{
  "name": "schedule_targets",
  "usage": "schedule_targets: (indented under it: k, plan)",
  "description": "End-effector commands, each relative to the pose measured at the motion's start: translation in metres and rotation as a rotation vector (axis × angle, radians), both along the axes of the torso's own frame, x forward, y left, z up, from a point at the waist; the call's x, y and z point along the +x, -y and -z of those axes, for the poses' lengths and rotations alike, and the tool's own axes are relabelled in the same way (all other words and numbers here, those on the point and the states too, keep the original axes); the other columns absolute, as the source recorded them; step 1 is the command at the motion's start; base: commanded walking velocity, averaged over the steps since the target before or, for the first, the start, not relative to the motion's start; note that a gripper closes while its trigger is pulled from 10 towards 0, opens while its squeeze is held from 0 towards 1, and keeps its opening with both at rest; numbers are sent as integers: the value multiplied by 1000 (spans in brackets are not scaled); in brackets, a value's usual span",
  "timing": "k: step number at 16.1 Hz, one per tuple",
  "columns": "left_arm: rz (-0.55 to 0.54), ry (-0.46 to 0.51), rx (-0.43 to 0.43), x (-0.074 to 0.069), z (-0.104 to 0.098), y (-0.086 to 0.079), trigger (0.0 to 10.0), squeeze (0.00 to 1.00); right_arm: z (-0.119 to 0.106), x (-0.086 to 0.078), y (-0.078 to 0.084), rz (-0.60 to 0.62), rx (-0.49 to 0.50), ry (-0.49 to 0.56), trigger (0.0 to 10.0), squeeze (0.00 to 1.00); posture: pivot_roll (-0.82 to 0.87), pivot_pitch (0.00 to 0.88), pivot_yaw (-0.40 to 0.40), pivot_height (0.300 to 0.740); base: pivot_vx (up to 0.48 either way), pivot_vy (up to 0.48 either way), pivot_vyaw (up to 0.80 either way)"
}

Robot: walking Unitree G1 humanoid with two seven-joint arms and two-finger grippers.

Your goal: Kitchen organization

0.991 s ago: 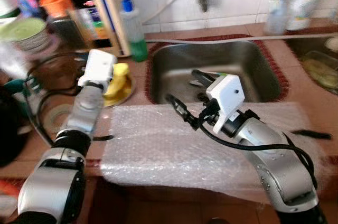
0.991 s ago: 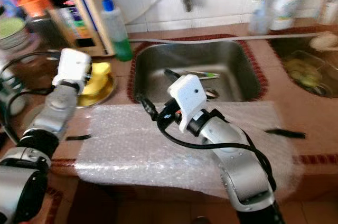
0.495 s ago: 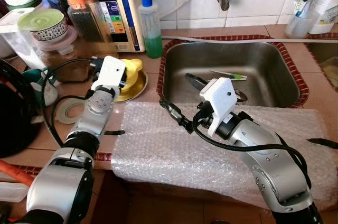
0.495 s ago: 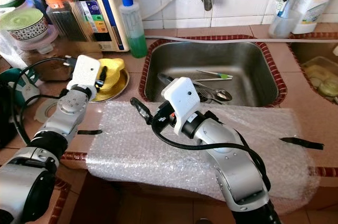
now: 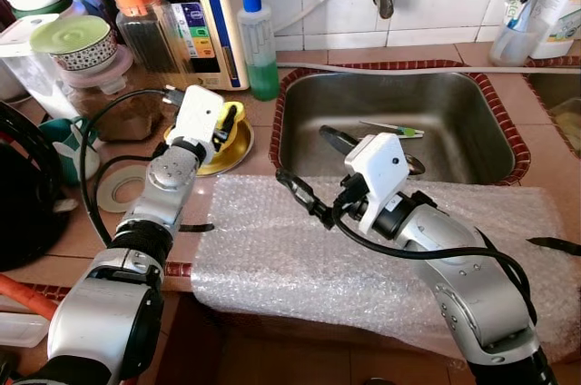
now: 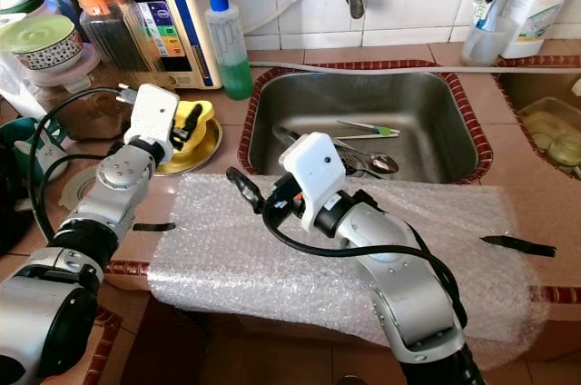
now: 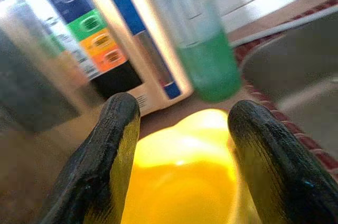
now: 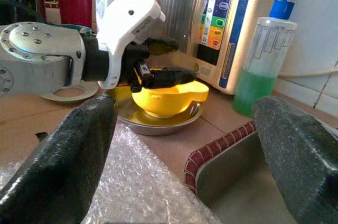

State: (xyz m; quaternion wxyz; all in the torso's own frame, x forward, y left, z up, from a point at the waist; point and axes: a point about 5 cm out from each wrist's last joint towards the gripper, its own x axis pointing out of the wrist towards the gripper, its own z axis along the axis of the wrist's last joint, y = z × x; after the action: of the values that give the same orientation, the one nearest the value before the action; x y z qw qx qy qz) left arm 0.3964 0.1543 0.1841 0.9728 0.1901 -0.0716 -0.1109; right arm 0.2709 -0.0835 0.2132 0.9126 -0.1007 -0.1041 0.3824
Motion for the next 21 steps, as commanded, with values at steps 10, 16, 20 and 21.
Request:
schedule_targets:
  k: [10, 16, 20, 21]
  plan:
    - [121, -181, 110, -3, 21, -5, 4157, 0, -2, 0, -1, 2, -5, 15, 10000, 0, -350, 118, 145, 740, 0, 0, 0]
    - [66, -232, 108, -1, 24, -14, 0, 0, -2, -1, -1, 2, -14, 20, 10000, 0, -351, 117, 147, 740, 0, 0, 0]
    - [66, -240, 109, -1, 24, -14, 0, 0, -3, 0, -2, 0, -17, 26, 10000, 0, -350, 112, 148, 740, 0, 0, 0]
    - [67, -242, 109, -1, 24, -14, 0, 0, -3, 0, -2, 0, -17, 26, 10000, 0, -348, 110, 147, 740, 0, 0, 0]
